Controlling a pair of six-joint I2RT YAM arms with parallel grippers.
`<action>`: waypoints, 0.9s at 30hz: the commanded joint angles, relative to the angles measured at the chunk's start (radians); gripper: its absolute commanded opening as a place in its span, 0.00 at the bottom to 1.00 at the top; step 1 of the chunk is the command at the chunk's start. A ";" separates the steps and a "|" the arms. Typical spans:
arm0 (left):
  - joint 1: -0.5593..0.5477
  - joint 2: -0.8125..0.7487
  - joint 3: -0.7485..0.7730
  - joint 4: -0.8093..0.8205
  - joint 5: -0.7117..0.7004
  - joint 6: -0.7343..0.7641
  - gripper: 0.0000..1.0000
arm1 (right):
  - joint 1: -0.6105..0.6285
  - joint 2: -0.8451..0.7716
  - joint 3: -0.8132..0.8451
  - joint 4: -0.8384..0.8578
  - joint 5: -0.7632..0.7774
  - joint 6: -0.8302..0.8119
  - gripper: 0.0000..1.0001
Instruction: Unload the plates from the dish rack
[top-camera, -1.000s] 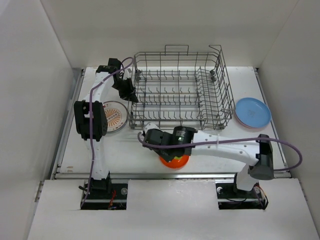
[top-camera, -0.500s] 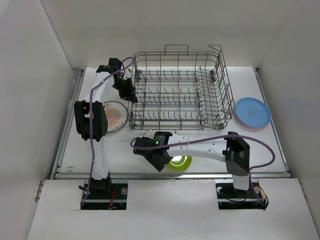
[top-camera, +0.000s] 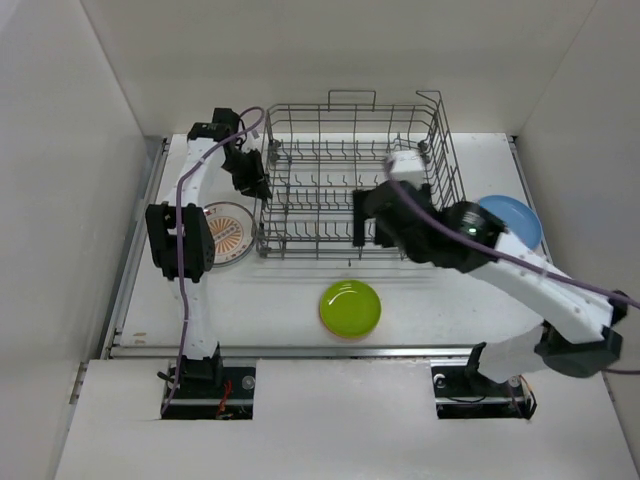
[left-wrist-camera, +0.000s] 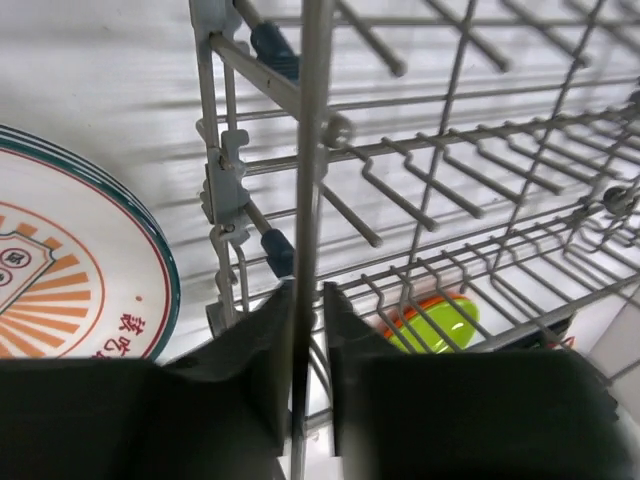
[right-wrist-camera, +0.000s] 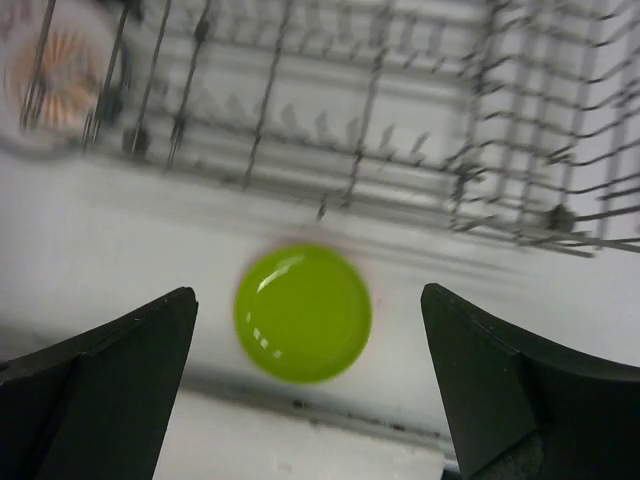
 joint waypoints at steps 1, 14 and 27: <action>0.019 -0.053 0.115 -0.054 -0.027 0.033 0.17 | -0.127 -0.156 -0.069 0.088 0.216 0.070 1.00; 0.062 -0.322 0.261 0.022 -0.357 0.119 0.87 | -0.295 -0.470 -0.240 0.115 1.065 0.006 1.00; 0.195 -0.715 0.089 0.129 -1.015 0.428 1.00 | -0.295 -0.489 -0.147 -0.091 1.137 -0.138 1.00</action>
